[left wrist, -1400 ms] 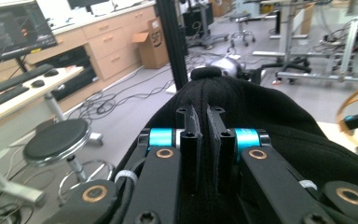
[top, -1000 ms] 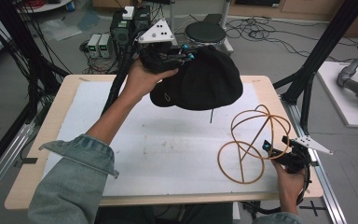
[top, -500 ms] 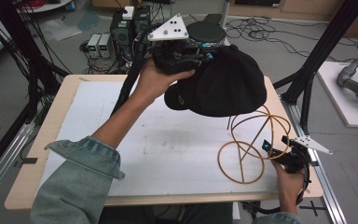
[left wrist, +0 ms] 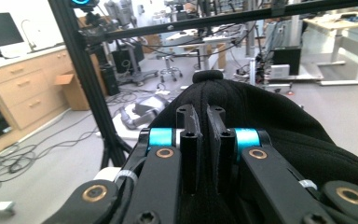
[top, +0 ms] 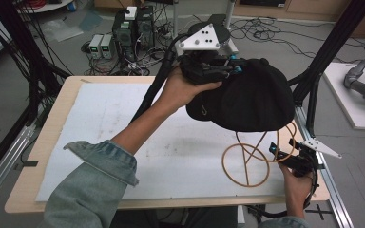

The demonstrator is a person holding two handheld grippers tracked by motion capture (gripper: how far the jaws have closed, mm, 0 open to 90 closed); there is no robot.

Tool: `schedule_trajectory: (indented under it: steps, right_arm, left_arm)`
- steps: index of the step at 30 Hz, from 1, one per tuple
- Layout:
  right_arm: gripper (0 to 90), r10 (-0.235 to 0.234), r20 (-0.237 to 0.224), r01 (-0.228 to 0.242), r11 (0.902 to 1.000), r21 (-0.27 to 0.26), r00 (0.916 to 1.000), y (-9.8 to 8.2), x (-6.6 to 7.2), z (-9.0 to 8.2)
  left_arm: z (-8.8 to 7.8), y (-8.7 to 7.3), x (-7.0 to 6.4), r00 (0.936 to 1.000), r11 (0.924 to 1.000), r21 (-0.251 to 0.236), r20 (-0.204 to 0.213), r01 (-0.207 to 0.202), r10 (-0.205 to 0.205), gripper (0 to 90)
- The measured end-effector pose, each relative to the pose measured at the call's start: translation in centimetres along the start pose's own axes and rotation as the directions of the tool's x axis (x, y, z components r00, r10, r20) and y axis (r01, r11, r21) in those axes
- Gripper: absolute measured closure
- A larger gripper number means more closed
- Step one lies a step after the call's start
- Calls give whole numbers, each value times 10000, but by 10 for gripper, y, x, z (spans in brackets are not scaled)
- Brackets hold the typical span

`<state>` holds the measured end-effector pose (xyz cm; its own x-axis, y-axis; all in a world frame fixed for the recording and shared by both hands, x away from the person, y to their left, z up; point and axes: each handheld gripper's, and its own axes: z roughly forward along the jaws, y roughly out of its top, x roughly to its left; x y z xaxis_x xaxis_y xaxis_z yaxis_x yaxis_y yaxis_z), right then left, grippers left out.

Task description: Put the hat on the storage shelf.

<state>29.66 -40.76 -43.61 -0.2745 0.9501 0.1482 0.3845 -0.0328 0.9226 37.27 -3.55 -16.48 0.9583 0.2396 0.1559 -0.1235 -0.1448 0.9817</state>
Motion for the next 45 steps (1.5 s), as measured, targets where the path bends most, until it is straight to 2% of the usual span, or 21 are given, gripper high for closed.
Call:
schedule_trajectory:
  steps: [7, 23, 36, 45]
  right_arm:
    - [117, 10, 12, -10, 10000, 2, 10000, 0, -1, 0]
    - [116, 22, 32, -22, 10000, 8, 10000, -1, -2, 0]
    - [116, -6, 40, 6, 10000, 0, 10000, -1, -3, 0]
    - [117, 73, 62, -73, 10000, 23, 10000, -1, -3, 0]
  left_arm:
    - [16, -4, -7, 9994, 9999, 151, 332, -33, 28, 849]
    - [35, -13, -19, 9963, 9985, 535, 856, -131, 85, 849]
    - [52, -21, -35, 9905, 9941, 976, 1332, -465, 333, 848]
    - [61, -28, -42, 9867, 9880, 1408, 1571, -633, 408, 848]
